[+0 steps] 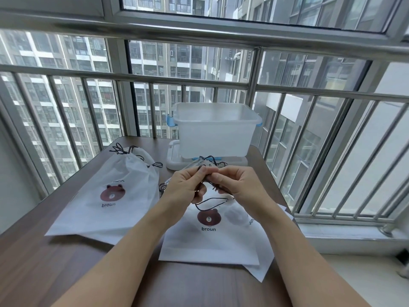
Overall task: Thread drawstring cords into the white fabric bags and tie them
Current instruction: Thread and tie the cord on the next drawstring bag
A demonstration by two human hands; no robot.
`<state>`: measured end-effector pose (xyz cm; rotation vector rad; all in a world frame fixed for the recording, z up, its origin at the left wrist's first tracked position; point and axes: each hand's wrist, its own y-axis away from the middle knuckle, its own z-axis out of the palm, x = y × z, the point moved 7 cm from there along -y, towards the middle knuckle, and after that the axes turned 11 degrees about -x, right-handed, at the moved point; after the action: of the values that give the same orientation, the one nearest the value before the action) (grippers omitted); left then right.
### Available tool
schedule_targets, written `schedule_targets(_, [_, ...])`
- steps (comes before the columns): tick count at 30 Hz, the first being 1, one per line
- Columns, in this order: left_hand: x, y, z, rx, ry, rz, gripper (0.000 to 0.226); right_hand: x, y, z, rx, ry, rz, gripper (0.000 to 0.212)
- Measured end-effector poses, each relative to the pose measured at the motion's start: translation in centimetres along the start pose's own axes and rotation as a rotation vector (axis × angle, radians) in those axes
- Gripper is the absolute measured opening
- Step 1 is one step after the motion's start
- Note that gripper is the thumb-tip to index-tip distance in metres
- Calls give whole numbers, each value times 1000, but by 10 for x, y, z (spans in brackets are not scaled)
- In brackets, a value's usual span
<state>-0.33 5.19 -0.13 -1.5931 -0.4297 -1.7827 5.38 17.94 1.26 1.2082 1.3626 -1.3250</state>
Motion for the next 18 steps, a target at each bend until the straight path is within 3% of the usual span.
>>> schedule_targets(4, [-2,0,1,30,18,3,26,2,0,-7,100,61,6,10])
schedule_targets(9, [0,1,-3,101,-96,26,28,-9,2,-26,281,178,-117,6])
schedule_targets(13, [0,1,2,72,-176,-4,32,-6,2,-25,289,-96,-103,9])
schedule_targets(18, [-4,3,9,-49,170,-156,38,2,0,-15,209,-403,-21,13])
